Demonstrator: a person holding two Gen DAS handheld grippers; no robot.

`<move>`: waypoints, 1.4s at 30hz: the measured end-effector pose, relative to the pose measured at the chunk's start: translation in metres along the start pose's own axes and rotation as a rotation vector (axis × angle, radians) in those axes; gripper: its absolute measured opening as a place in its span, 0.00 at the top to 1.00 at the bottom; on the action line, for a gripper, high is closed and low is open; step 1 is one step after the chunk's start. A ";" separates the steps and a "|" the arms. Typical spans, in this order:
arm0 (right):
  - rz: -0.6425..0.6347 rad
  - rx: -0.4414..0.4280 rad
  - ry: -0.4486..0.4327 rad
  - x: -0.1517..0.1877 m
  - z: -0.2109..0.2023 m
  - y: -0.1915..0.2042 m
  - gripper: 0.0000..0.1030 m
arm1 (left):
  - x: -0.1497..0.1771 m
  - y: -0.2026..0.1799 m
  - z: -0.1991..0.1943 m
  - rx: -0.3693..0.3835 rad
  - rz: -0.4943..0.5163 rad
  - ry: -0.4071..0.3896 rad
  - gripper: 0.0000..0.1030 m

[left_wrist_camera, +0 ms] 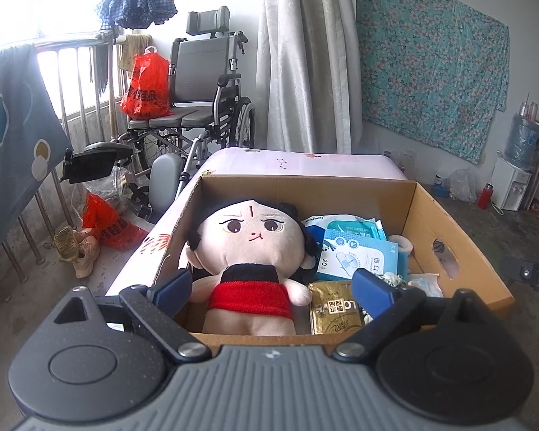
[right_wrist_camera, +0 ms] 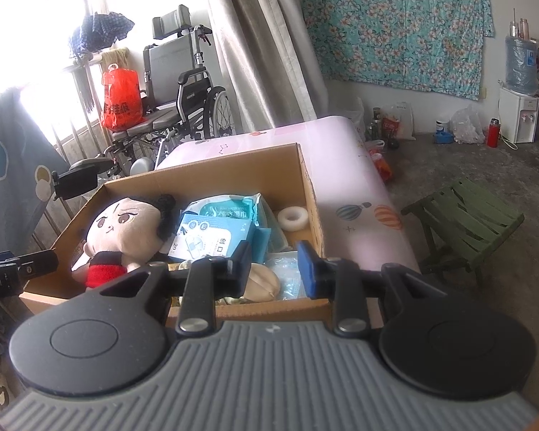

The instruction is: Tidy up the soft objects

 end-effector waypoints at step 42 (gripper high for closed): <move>-0.015 -0.008 0.022 0.002 0.004 -0.004 0.70 | -0.001 -0.005 -0.007 -0.008 0.010 -0.013 0.00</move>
Point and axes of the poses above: each gripper's, at about its wrist camera, not at the fingertips, and z roughly the way its jaws point, y to its left, x to its underside, the point moved 6 cm from there along z, roughly the way its jaws point, and after that the axes turned 14 degrees about -x, right-handed, at the moved point
